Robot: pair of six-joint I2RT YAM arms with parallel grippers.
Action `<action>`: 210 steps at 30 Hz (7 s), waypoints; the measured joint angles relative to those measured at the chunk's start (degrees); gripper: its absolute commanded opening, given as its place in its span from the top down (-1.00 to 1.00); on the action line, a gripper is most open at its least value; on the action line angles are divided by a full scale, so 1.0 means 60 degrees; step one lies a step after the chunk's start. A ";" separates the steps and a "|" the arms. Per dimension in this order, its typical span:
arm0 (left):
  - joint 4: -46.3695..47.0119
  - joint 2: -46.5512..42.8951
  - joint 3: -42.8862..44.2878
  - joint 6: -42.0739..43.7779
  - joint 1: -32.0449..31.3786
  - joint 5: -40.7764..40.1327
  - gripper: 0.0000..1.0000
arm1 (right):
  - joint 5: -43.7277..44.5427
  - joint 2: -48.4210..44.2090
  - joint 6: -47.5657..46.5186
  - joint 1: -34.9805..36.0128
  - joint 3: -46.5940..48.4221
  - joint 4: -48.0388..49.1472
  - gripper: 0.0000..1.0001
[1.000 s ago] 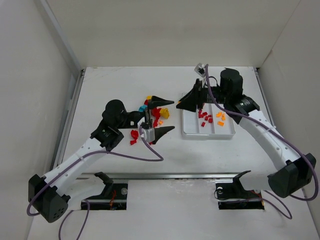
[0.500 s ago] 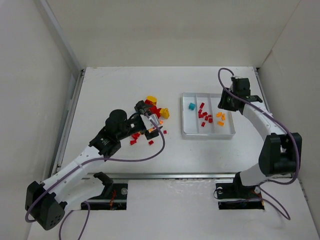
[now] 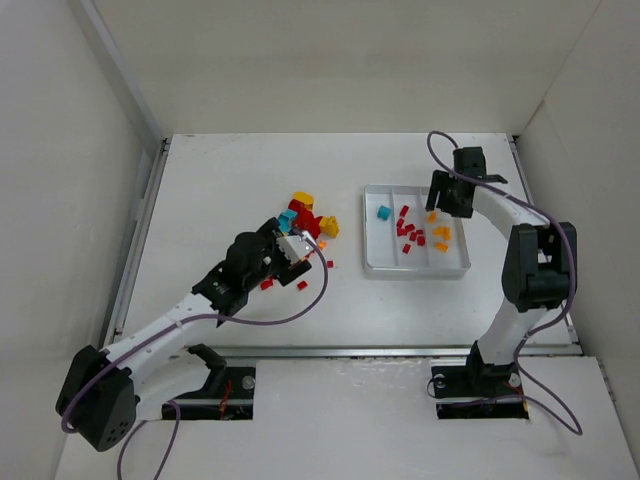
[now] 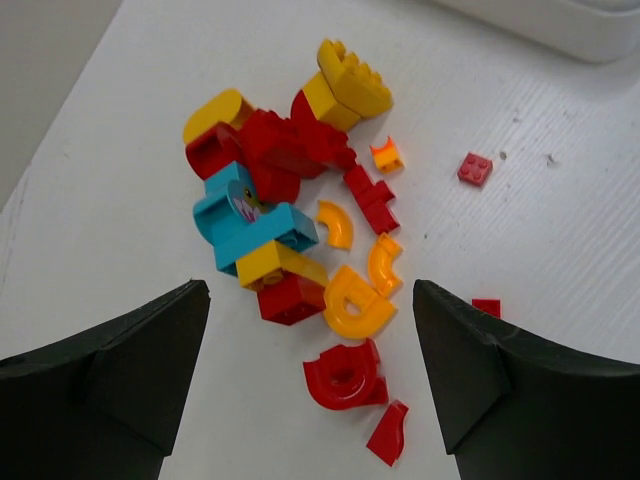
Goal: Sort the legos into containers by color
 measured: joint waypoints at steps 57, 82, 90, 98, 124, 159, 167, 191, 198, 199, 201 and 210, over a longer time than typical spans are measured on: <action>0.0120 -0.2415 -0.1599 -0.7031 0.3060 -0.4211 -0.52 | 0.0863 0.0714 0.0233 0.7125 0.0820 -0.0178 -0.49; 0.0484 -0.3253 -0.2004 -0.7282 0.3060 -0.3956 -0.49 | 0.1013 0.2350 0.1107 0.7399 0.1606 -0.0484 0.81; 0.0386 -0.3472 -0.2004 -0.7453 0.3060 -0.3843 -0.45 | 0.1213 0.2153 0.1158 0.7399 0.1581 -0.0543 1.00; 0.0277 -0.3763 -0.2022 -0.7828 0.3060 -0.3395 -0.42 | 0.2954 -0.1377 0.1738 0.6798 0.0597 -0.0554 1.00; 0.0554 -0.3832 -0.2310 -0.7887 0.3060 -0.3202 -0.42 | 0.3927 -0.1005 0.1479 0.4364 -0.0455 -0.1734 -0.33; 0.0565 -0.4273 -0.2488 -0.7839 0.3060 -0.4120 -0.42 | -0.0160 0.2838 -0.0390 0.8969 0.2375 -0.0423 -0.12; 0.0565 -0.4273 -0.2492 -0.7839 0.3060 -0.4153 -0.42 | -0.0160 0.2860 -0.0375 0.8983 0.2466 -0.0444 0.84; 0.0630 -0.4273 -0.2506 -0.7825 0.3060 -0.4138 -0.42 | 0.2237 -0.2011 0.2291 0.3031 -0.0663 -0.0189 1.00; 0.0634 -0.4273 -0.2506 -0.7741 0.3060 -0.4018 -0.42 | 0.1993 -0.0882 0.2175 0.2816 -0.0729 -0.0488 -0.28; 0.0634 -0.4273 -0.2506 -0.7734 0.3060 -0.4003 -0.42 | 0.1967 -0.0852 0.2131 0.2765 -0.0725 -0.0503 -0.42; 0.0634 -0.4273 -0.2506 -0.7723 0.3060 -0.3996 -0.42 | 0.1821 -0.0838 0.1967 0.2703 -0.0714 -0.0521 -0.67; 0.0670 -0.4124 -0.2506 -0.7595 0.3064 -0.3858 -0.42 | 0.1741 -0.0900 0.0805 0.3858 0.0066 -0.0550 -0.74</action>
